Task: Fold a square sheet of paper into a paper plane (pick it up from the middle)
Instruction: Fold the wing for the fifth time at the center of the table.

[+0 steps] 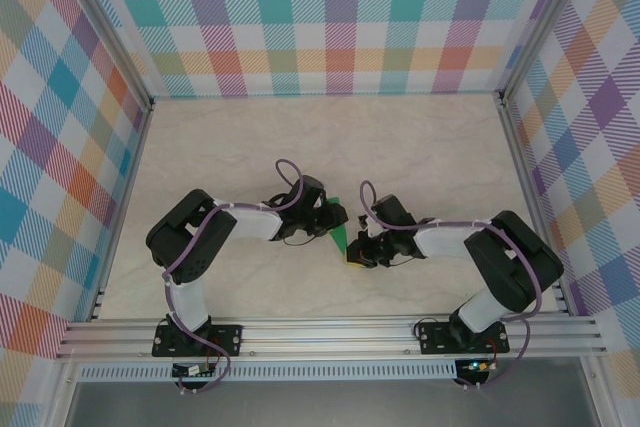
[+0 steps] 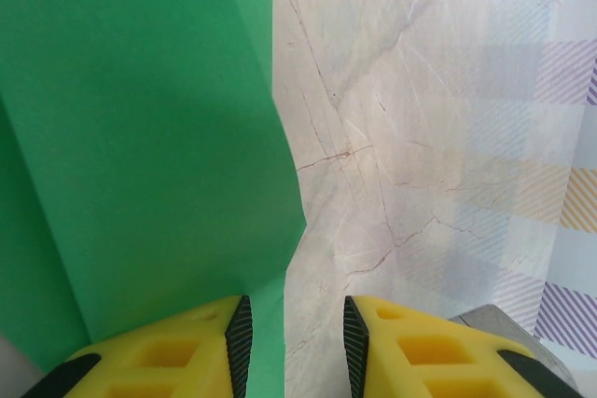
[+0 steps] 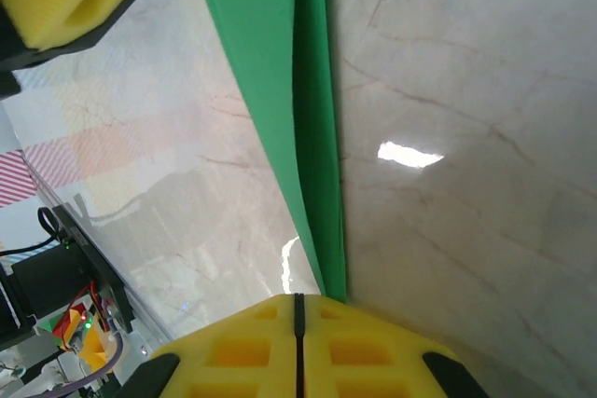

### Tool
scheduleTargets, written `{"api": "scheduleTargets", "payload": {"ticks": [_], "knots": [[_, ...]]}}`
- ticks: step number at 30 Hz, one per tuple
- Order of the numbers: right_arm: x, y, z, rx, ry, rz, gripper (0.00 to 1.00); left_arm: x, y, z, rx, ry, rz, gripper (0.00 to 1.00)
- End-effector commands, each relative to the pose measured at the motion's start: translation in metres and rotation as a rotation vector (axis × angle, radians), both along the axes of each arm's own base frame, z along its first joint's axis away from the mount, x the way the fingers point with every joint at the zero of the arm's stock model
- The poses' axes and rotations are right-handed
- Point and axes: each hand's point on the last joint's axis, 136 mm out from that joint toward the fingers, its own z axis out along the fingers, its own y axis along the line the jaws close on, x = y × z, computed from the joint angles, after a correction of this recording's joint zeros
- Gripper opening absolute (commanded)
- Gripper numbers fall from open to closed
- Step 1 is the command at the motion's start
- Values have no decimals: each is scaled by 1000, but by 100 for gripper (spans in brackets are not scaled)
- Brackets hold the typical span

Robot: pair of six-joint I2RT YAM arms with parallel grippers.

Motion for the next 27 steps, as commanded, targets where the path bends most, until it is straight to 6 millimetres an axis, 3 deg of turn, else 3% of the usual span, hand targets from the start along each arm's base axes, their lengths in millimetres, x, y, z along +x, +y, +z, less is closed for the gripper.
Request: {"api": "scheduleTargets", "payload": {"ticks": [1, 5, 9, 12, 15, 20, 27], "knots": [[8, 3, 20, 27, -44, -28, 9, -29, 26, -56, 160, 141, -7, 35], [32, 16, 39, 69, -100, -73, 9, -28, 25, -56, 158, 142, -7, 35], [49, 27, 30, 55, -86, -95, 9, -28, 23, -57, 152, 146, -7, 35], [54, 28, 11, 18, -50, -116, 8, -28, 23, -56, 151, 144, -8, 35], [47, 19, -9, -37, -6, -126, 7, -28, 23, -56, 152, 145, -7, 35], [26, -3, -25, -107, 20, -124, 7, -28, 25, -57, 166, 145, -3, 35], [-5, -12, -23, -92, 67, -37, 8, -27, 26, -60, 172, 148, 3, 35]]}}
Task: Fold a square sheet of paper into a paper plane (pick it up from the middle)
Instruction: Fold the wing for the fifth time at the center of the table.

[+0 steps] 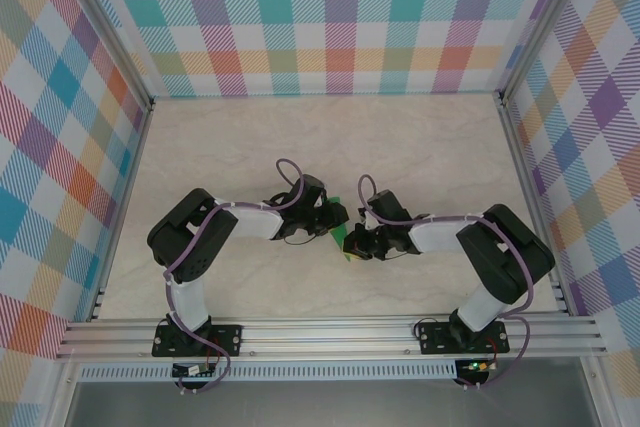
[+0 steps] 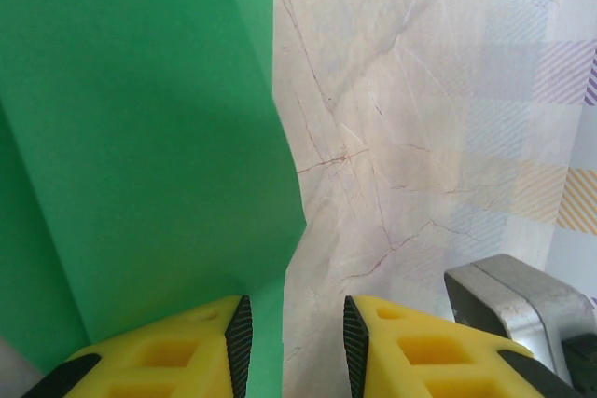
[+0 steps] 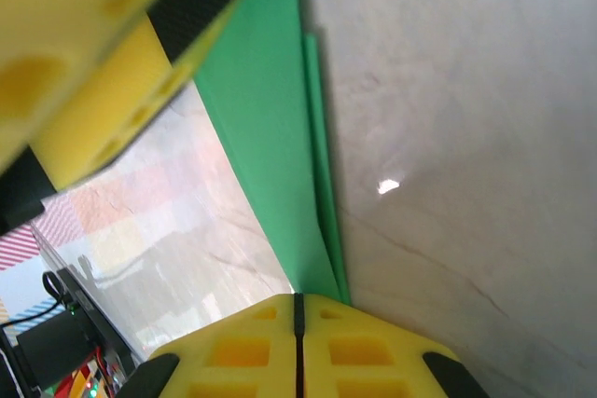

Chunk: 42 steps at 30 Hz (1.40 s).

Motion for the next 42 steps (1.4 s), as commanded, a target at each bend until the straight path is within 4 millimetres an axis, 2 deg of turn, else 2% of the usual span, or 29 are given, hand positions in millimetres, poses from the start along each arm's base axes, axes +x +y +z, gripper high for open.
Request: {"api": "scheduleTargets", "payload": {"ticks": [1, 4, 7, 14, 19, 23, 26, 33, 39, 42], "knots": [[-34, -18, -15, -59, 102, 60, 8, -29, 28, -60, 177, 142, 4, 35], [-40, -23, -16, -73, 111, 66, 8, -30, 28, -60, 175, 145, 1, 35], [-33, -17, -4, -43, 72, 63, 9, -31, 28, -60, 171, 147, -2, 35], [2, 3, 39, 53, -60, 1, 13, -31, 26, -62, 168, 154, -7, 35], [27, 15, 43, 75, -78, -58, 13, -32, 25, -62, 165, 154, -11, 35], [41, 22, 36, 96, -66, -86, 13, -31, 24, -60, 161, 154, -14, 35], [41, 18, 18, 50, -38, -87, 12, -32, 24, -59, 161, 152, -14, 34], [13, -9, -31, -57, 60, -107, 8, -25, 22, -49, 150, 116, -9, 35], [0, -20, -45, -92, 106, -104, 2, -11, 18, -34, 127, 54, -22, 35], [-2, -23, -47, -105, 113, -103, 1, -2, 23, -33, 119, 42, -2, 34]]}}
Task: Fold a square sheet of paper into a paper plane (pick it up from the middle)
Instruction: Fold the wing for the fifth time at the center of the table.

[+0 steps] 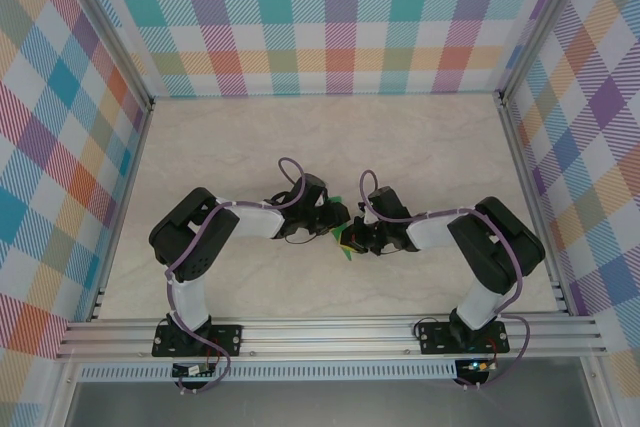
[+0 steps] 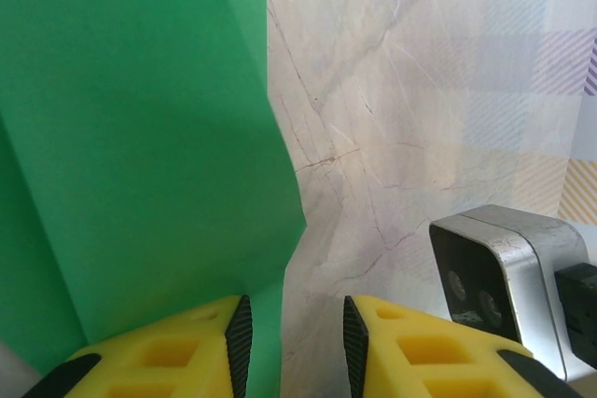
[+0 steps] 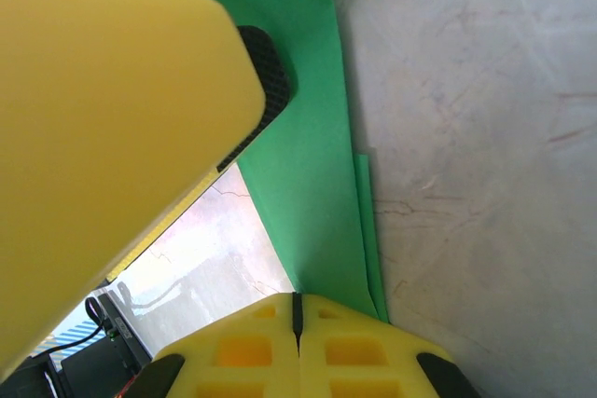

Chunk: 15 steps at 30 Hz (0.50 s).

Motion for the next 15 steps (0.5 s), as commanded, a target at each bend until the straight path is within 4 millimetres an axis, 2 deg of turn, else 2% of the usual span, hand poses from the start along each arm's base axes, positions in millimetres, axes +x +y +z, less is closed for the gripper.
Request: {"api": "scheduleTargets", "payload": {"ticks": [1, 15], "knots": [[-27, -34, -45, -169, 128, -34, 1, -2, 28, -35, 117, 53, 28, 34], [-31, -37, -42, -162, 135, -10, 0, 30, 56, -34, 141, 55, 98, 35]]}}
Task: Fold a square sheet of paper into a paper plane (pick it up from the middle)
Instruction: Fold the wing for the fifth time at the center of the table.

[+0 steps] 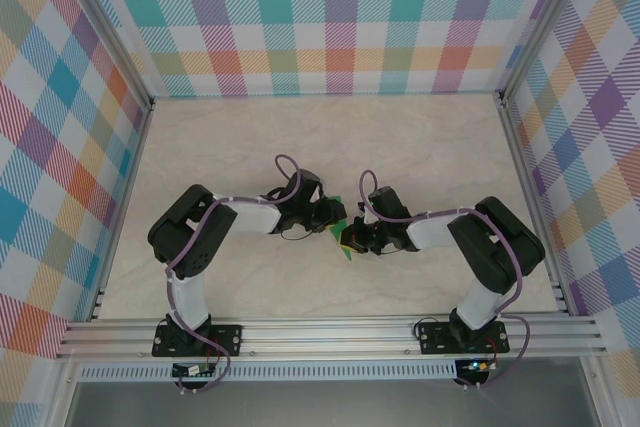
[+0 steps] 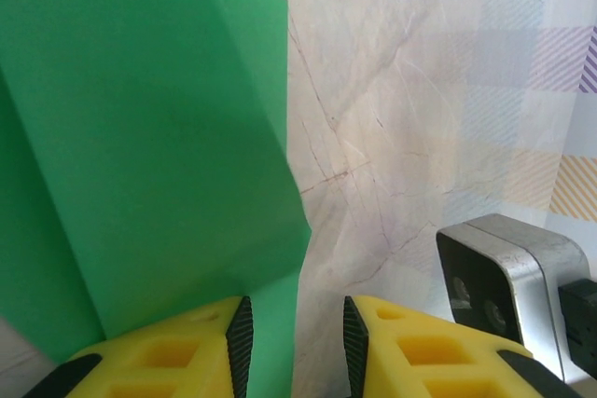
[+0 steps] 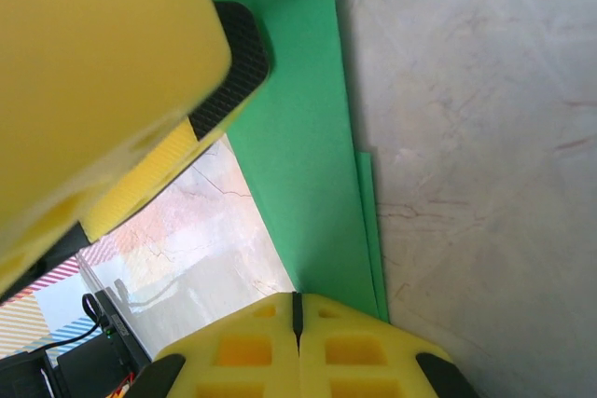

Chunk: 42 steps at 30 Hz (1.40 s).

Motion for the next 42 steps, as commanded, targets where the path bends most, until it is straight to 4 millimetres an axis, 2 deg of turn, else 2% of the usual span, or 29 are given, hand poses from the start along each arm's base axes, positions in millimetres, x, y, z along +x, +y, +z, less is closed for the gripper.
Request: {"api": "scheduleTargets", "payload": {"ticks": [1, 20, 31, 42], "knots": [[-33, -35, -42, -162, 145, -13, 0, 21, 45, -34, 160, 23, 105, 35], [-36, -33, -37, -148, 146, 13, 0, 59, 76, -35, 194, 31, 141, 36], [-38, -31, -34, -131, 146, 30, 0, 77, 80, -31, 179, 23, 121, 37], [-41, -28, -31, -115, 144, 64, 0, 93, 95, -26, 215, 20, 124, 37]]}}
